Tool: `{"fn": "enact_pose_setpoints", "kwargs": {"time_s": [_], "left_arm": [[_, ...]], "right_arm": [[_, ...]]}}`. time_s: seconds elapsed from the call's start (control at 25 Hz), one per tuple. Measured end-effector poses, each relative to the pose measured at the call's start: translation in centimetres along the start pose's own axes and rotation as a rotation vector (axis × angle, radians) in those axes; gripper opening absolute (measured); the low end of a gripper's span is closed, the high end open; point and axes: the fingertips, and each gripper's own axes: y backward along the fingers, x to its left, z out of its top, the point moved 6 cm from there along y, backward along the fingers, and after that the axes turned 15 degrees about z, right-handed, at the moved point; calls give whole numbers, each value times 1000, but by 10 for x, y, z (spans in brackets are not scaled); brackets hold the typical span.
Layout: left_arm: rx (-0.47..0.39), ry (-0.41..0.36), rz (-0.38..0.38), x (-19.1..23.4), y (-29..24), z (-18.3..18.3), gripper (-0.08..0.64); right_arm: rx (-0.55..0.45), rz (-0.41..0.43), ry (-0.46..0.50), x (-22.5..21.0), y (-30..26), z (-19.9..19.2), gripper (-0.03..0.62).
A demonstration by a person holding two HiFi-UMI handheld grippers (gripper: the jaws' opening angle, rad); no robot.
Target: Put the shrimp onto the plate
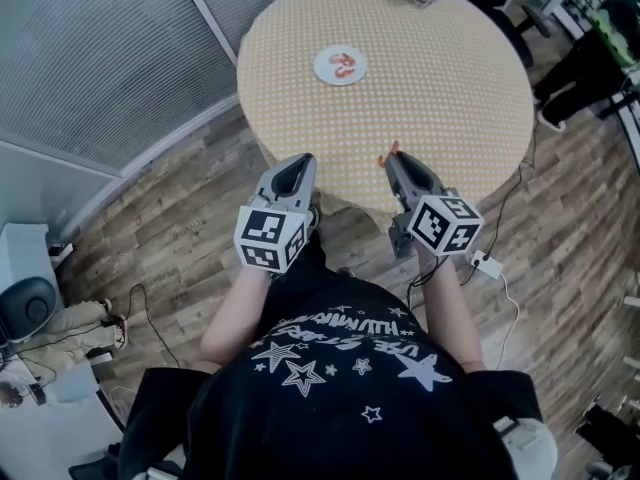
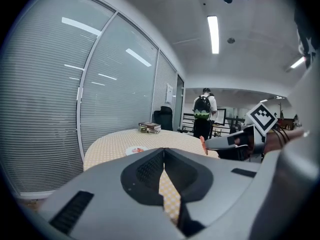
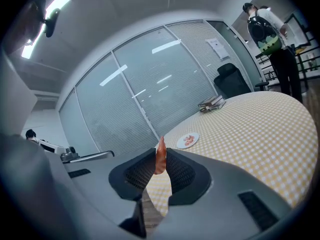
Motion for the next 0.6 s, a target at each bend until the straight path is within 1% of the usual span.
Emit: {"fn": "enact_pose_setpoints", "kwargs": {"time_s": [0.2,0.44,0.6], "left_arm": [[14,0,-9,20,-27,2,9],[30,9,-19,55,-67,7,9],[28,16,-32,83,-99,17,9]], "right_arm": [[4,-15,-14,-14,-28,6,67],[19,-36,-28,-32,-73,14,67],[16,-51,-21,-41,-109,28,67]]}}
